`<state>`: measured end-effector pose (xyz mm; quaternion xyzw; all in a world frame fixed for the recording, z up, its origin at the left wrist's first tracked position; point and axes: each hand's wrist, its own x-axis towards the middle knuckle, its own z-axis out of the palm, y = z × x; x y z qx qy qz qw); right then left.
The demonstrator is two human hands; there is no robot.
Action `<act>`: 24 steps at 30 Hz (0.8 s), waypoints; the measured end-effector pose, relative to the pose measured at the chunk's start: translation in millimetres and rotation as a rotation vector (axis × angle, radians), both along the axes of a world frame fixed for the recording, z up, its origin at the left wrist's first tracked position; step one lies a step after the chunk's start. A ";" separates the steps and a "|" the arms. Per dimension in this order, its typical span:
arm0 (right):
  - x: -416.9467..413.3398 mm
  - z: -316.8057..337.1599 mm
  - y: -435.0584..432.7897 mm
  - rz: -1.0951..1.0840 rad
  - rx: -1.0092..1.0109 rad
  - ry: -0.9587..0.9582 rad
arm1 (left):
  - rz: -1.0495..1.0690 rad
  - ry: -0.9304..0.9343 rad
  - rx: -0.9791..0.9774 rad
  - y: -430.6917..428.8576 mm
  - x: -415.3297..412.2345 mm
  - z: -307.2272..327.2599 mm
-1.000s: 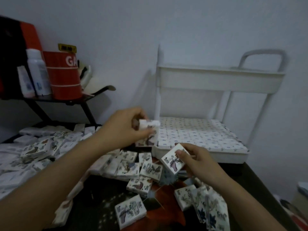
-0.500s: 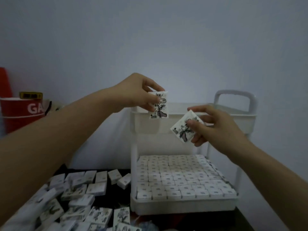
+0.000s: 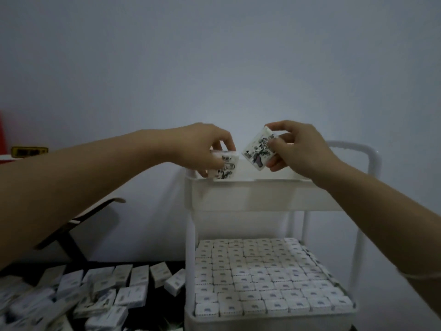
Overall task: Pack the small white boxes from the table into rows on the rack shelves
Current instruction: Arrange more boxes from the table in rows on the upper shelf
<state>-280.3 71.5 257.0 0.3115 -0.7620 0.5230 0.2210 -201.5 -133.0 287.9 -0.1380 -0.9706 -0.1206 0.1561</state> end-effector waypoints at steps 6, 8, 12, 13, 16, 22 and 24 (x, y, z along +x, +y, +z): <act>-6.1 -4.0 -28.7 -0.013 0.261 0.074 | 0.018 0.187 -0.593 0.2 2.2 -9.0; -6.2 -3.5 -38.3 -0.046 0.370 0.150 | 0.017 0.252 -0.714 -2.7 0.1 -11.5; -4.9 -2.7 -54.5 -0.018 0.566 0.188 | 0.046 0.269 -0.745 -8.4 -0.4 -20.8; -4.9 -2.5 -57.4 0.001 0.597 0.181 | 0.044 0.282 -0.735 -9.8 0.4 -22.8; -4.4 -1.3 -63.9 0.046 0.664 0.173 | 0.018 0.354 -0.680 -14.9 7.5 -22.3; -1.6 -1.6 -69.2 0.241 0.565 -0.047 | -0.030 0.481 -0.464 -24.4 23.3 -25.8; -2.1 0.2 -70.2 0.240 0.552 -0.074 | -0.030 0.524 -0.378 -27.9 28.5 -29.9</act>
